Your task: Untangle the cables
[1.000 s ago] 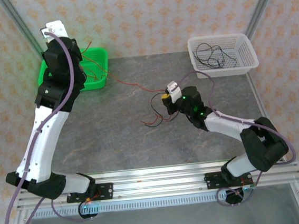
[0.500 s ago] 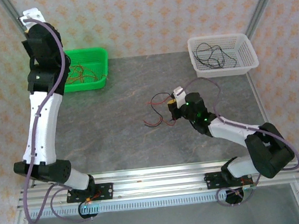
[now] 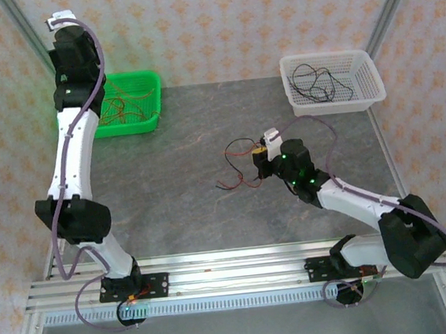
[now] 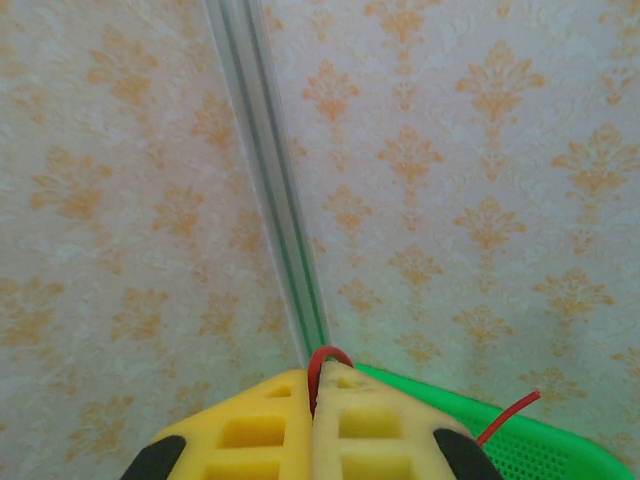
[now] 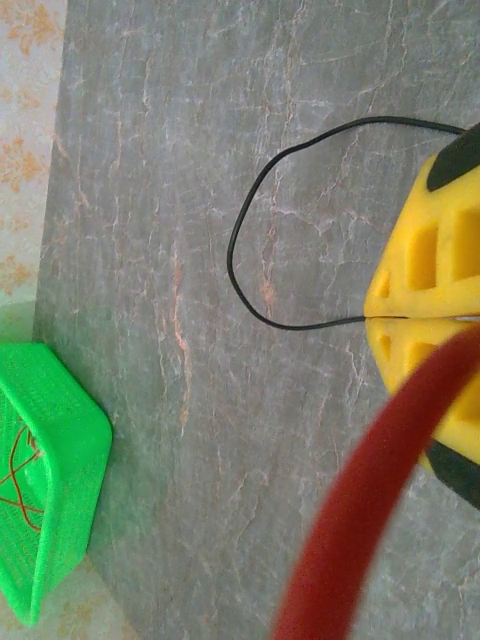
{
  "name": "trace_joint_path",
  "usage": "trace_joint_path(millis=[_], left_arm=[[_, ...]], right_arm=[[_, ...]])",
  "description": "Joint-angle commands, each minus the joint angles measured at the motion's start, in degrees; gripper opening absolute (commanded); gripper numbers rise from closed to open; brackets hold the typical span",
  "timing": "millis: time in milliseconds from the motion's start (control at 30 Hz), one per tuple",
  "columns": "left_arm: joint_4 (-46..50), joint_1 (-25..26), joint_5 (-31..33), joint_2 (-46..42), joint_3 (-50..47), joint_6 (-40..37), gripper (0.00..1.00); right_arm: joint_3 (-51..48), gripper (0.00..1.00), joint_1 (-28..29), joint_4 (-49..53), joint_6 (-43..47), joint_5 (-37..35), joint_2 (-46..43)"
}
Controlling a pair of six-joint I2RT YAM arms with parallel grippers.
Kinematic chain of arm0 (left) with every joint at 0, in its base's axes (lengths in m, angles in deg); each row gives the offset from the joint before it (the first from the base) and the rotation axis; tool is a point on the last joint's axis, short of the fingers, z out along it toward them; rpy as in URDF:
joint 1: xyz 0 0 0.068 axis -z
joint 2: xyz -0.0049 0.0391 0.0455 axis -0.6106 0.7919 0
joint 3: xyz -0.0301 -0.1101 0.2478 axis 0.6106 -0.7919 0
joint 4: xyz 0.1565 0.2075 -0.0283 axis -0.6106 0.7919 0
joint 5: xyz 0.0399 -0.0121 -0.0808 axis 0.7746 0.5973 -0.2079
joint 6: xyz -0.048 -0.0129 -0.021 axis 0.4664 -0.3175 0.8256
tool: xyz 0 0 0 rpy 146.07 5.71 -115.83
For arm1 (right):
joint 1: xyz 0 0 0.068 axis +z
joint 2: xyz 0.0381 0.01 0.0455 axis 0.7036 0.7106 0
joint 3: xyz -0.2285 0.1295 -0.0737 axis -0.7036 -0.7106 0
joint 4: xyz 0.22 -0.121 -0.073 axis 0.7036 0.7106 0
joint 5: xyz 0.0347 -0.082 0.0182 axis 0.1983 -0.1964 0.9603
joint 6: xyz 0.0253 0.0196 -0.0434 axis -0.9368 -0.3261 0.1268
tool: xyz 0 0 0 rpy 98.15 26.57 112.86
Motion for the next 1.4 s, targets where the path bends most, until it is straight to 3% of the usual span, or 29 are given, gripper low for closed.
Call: trace_joint_path(millis=[0,333,600,867,933,1000,1233,1367], left_arm=[[-4.83,-1.38,-3.64,2.26,1.02,1.13,0.00],[-11.19,-2.22,-10.61,10.01,-5.47,2.96,0.00],[-17.71,-2.74,-15.03,13.22,-18.49,7.89,0.00],[-16.49,-2.75,-15.83,16.65,-21.22,11.49,0.02],[-15.56,-2.76,-15.38,17.62,-20.79,11.69,0.19],[-13.68,-2.77,-14.87,18.71,-19.41,11.93,0.46],[-4.45,-2.75,-16.70,20.26,-11.22,14.32,0.97],[-3.10,-2.75,-20.32,17.24,-9.00,15.76,0.99]], right_arm=[[-0.29,0.00,1.00,1.61,-2.03,-0.91,-3.00],[-2.43,0.00,1.46,4.40,-4.52,-2.42,-9.34],[-1.38,0.00,1.49,4.41,-5.67,-1.96,-8.35],[1.45,0.00,1.83,5.63,-6.87,-1.46,-6.76],[2.26,0.00,1.93,6.48,-7.56,-1.55,-6.71],[3.31,0.00,2.12,7.77,-8.52,-1.74,-6.87],[7.09,0.00,2.46,11.36,-11.75,-2.40,-7.11],[9.68,0.00,2.55,13.12,-14.12,-2.38,-6.92]])
